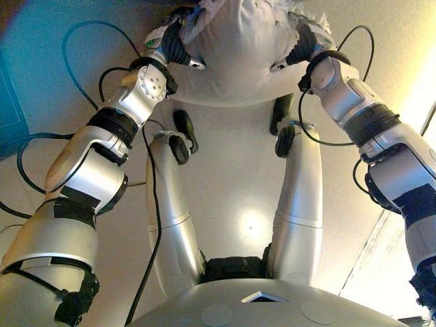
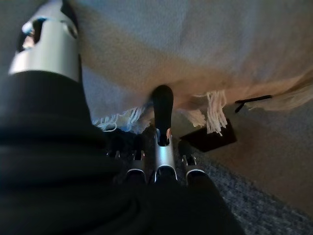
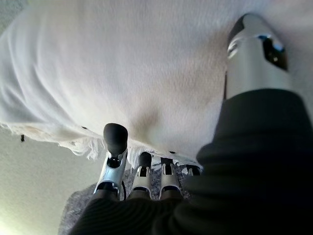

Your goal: Pick up the cushion and take it to the sofa

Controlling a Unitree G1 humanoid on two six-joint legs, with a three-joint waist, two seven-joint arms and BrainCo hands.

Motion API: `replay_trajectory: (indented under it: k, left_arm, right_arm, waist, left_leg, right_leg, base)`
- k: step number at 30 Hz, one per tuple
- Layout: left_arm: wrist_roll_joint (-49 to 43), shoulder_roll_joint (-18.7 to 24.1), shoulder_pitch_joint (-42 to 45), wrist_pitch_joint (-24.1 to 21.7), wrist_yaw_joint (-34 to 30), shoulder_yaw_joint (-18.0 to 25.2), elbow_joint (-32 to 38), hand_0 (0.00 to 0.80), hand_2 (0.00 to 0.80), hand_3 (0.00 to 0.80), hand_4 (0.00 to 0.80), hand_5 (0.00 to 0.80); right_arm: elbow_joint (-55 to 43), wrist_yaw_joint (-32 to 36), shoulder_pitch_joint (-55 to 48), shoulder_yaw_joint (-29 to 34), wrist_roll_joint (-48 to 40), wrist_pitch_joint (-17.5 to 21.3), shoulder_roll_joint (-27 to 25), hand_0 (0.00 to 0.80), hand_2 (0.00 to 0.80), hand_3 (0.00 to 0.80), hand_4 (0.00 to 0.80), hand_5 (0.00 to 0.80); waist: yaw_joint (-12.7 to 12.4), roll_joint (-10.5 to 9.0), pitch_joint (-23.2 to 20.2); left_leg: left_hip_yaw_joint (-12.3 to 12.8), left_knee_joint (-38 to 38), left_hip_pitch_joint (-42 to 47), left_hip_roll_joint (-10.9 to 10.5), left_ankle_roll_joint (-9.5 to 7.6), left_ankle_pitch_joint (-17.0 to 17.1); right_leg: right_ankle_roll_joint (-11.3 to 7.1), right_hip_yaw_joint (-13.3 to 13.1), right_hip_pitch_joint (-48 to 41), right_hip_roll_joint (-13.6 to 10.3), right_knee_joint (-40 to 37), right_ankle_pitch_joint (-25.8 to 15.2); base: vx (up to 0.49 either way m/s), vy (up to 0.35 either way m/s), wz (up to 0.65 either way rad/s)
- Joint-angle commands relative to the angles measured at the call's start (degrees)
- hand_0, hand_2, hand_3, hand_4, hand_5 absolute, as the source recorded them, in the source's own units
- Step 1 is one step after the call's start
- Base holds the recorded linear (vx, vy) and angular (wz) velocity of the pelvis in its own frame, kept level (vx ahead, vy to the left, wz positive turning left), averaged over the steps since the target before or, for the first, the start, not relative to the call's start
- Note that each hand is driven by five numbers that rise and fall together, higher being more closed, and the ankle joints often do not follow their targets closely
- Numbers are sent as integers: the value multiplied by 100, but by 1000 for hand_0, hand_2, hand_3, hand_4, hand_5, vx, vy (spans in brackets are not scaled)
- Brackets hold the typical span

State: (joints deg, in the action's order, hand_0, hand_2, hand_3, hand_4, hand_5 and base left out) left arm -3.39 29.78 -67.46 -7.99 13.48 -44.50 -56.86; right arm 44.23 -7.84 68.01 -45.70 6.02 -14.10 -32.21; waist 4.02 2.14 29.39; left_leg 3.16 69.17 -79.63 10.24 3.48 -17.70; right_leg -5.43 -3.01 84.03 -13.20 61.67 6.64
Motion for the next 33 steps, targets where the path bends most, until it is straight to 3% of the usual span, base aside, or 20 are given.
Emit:
replay_trajectory:
  k: [1,3,4,5,6,16,26,33]
  left_arm:
    - [169,-149,-498,186,-54,73,-307,0,0,0,0,0]
    - [214,-210,-608,269,-181,-6,-520,0,0,0,0,0]
    - [237,-243,-662,283,-251,-50,-594,336,336,336,336,336]
    - [267,-272,-715,300,-339,-88,-649,728,728,728,728,728]
    - [294,-306,-758,282,-397,-134,-707,800,800,800,800,800]
    - [328,-435,-872,285,-233,-309,-765,800,800,800,800,800]
    - [292,-313,-833,218,-16,-276,-611,800,800,800,800,800]
    - [565,-239,-490,-180,406,143,-107,800,800,800,800,800]
  right_arm:
    - [266,175,327,-212,2,115,159,0,0,0,0,0]
    - [498,258,448,-271,5,138,262,0,0,0,0,0]
    - [595,291,511,-309,-17,139,317,424,424,424,424,424]
    - [692,351,574,-328,-15,137,373,800,800,800,800,800]
    - [785,399,638,-350,7,137,420,800,800,800,800,800]
    - [903,299,759,-441,-132,206,655,800,800,800,800,800]
    - [544,1,629,-380,-427,-41,569,800,800,800,800,800]
    - [-104,-509,192,-47,-1095,236,442,800,800,800,800,800]
  waist:
    - [184,256,41]
    - [193,275,41]
    - [193,284,41]
    - [194,295,41]
    - [195,310,41]
    - [179,325,41]
    - [158,236,41]
    - [171,154,41]
  left_leg:
    - [19,203,-127,-61,134,-232]
    - [19,300,-198,-43,130,-251]
    - [16,337,-237,-39,127,-255]
    - [19,373,-264,-38,125,-265]
    - [22,407,-300,-41,121,-273]
    - [-40,695,-582,-57,123,-339]
    - [-139,1127,-957,21,110,-496]
    - [-191,517,-445,-1,187,-287]
  right_leg:
    - [44,-186,-354,2,467,663]
    - [48,-217,-284,-2,556,694]
    - [56,-225,-249,2,596,712]
    - [60,-231,-222,2,626,724]
    - [66,-240,-186,4,647,730]
    - [113,-242,46,25,887,834]
    - [136,-215,368,-8,1286,976]
    - [74,-114,-166,40,779,808]
  base:
    - [0,0,0]
    - [-25,-35,-2]
    - [-29,-38,-3]
    - [-28,-39,-1]
    - [-22,-33,-1]
    - [-8,-27,0]
    - [-10,-47,1]
    - [0,-5,0]
